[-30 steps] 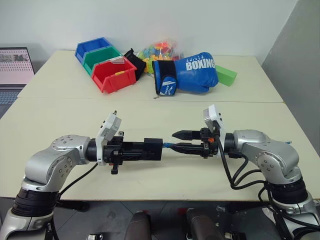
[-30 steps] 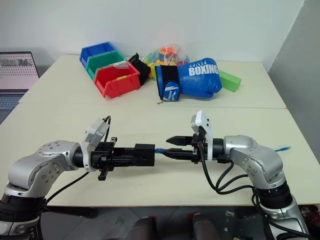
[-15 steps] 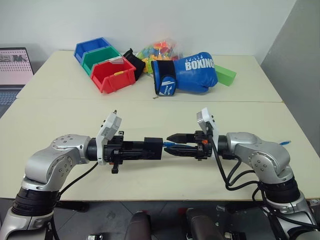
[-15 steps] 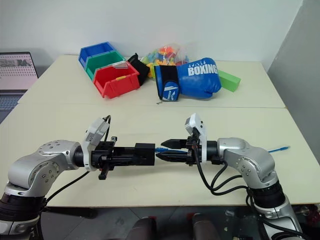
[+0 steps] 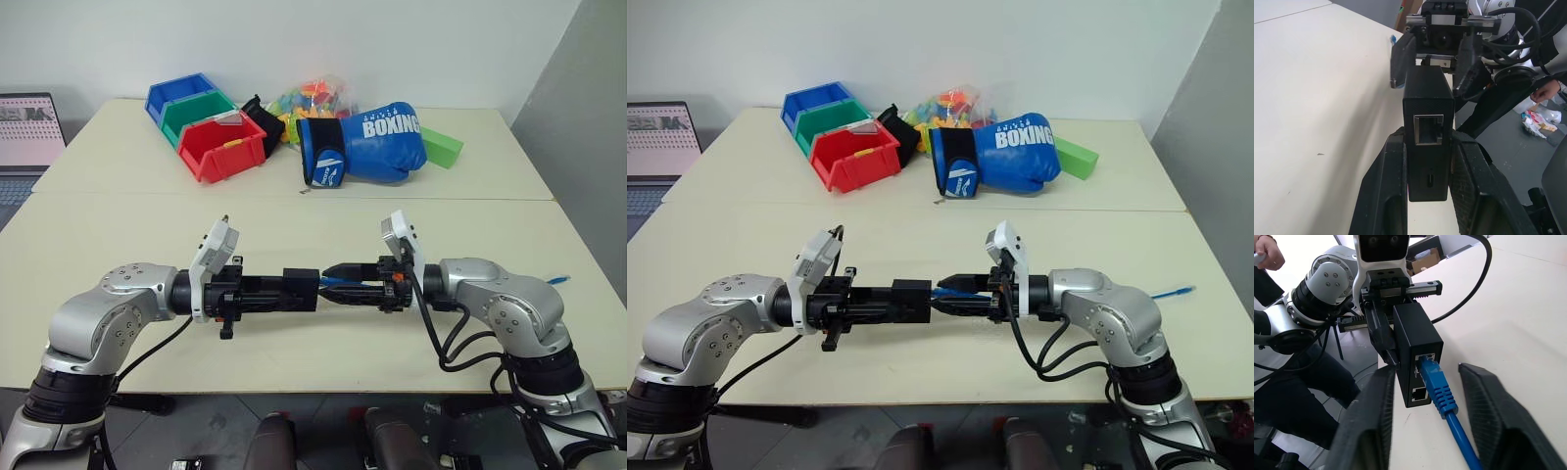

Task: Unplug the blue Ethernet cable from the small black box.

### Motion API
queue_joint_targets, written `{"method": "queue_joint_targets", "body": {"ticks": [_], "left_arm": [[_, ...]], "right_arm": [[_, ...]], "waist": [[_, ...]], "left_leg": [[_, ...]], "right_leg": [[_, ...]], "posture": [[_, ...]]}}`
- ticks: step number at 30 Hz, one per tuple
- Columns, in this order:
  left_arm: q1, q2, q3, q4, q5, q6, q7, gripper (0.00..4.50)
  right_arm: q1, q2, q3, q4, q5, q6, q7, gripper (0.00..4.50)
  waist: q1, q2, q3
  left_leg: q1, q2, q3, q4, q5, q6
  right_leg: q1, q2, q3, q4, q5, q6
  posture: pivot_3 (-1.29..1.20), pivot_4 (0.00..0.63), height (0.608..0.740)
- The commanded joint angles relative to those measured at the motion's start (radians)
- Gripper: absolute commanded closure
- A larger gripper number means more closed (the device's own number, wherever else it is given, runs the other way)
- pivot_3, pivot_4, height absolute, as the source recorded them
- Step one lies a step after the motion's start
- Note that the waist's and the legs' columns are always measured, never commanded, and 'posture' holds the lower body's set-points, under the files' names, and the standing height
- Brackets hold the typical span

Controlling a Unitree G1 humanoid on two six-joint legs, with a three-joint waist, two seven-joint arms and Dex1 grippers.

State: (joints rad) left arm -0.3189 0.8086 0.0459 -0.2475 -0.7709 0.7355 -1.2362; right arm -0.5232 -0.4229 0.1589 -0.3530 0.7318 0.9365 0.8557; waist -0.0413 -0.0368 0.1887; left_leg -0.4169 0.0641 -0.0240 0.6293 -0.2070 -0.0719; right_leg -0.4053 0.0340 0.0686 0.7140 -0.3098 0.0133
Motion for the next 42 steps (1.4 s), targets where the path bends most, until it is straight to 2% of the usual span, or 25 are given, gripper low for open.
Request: {"method": "queue_joint_targets", "body": {"ticks": [1,3,6,17,23,27,31,35,42], "left_arm": [[-0.006,0.016,0.018,-0.036,-0.013,-0.004,-0.009,3.72],[-0.006,0.016,0.016,-0.034,-0.012,-0.005,-0.011,3.72],[-0.003,0.015,0.015,-0.037,-0.012,-0.007,-0.013,3.72],[0.047,0.024,0.027,-0.047,-0.002,-0.023,-0.03,3.72],[0.08,0.026,0.09,-0.004,0.007,-0.04,0.013,3.72],[0.137,0.043,0.138,0.012,0.016,-0.046,0.025,3.72],[0.172,0.03,0.167,0.04,0.047,-0.071,0.076,3.72],[0.172,0.005,0.162,0.045,0.073,-0.112,0.107,3.72],[0.179,-0.043,0.142,0.054,0.135,-0.187,0.155,3.72]], "right_arm": [[-0.01,-0.004,-0.014,-0.014,0.039,0.005,0.022,3.48],[-0.011,-0.004,-0.014,-0.012,0.042,0.009,0.025,3.97],[-0.01,-0.008,-0.014,-0.014,0.046,0.013,0.031,4.4],[0.002,-0.055,-0.043,0.017,0.1,0.09,0.055,4.41],[0.048,-0.135,-0.062,0.054,0.063,0.054,0.063,4.41],[0.057,-0.131,-0.081,0.097,-0.002,-0.027,0.018,4.41],[-0.066,0.0,0.0,0.311,-0.316,-0.334,-0.213,4.41],[-0.203,0.093,0.099,0.605,-0.561,-0.581,-0.339,4.41],[-0.465,0.292,0.103,1.18,-0.716,-0.807,-0.473,4.41]], "waist": [[0.0,0.0,0.0],[0.0,0.0,0.0],[0.0,0.0,0.0],[0.0,0.0,0.0],[0.0,0.0,0.0],[-0.006,0.0,0.0],[-0.021,0.0,0.0],[-0.023,0.001,0.001],[-0.019,0.001,0.001]], "left_leg": [[0.0,0.0,0.0,0.0,0.0,0.0],[0.0,0.0,0.0,0.0,0.0,0.0],[0.0,0.0,0.0,0.0,0.0,0.0],[0.0,0.0,0.0,0.0,0.0,0.0],[0.0,0.0,0.0,0.0,0.0,0.0],[0.0,0.0,0.0,-0.001,0.0,0.0],[0.0,0.0,0.001,-0.001,0.0,0.0],[0.0,0.001,0.001,-0.001,0.0,0.0],[-0.001,0.0,0.003,-0.002,0.0,0.0]], "right_leg": [[0.0,0.0,0.0,0.0,0.0,0.0],[0.0,0.0,0.0,0.0,0.0,0.0],[0.0,0.0,0.0,0.0,0.0,0.0],[0.0,0.0,0.0,0.0,0.0,0.0],[0.0,0.0,0.0,-0.001,0.0,0.0],[0.0,0.0,0.001,-0.001,0.0,0.0],[-0.001,0.0,0.001,0.0,0.0,0.0],[-0.002,0.001,0.002,0.0,0.0,0.0],[-0.003,-0.001,0.002,-0.001,0.003,-0.005]], "posture": [[0.0,0.15,0.74],[0.0,0.15,0.74],[0.0,0.15,0.74],[0.0,0.15,0.74],[0.0,0.15,0.74],[0.0,0.15,0.74],[0.0,0.15,0.74],[0.0,0.15,0.74],[0.0,0.15,0.74]]}}
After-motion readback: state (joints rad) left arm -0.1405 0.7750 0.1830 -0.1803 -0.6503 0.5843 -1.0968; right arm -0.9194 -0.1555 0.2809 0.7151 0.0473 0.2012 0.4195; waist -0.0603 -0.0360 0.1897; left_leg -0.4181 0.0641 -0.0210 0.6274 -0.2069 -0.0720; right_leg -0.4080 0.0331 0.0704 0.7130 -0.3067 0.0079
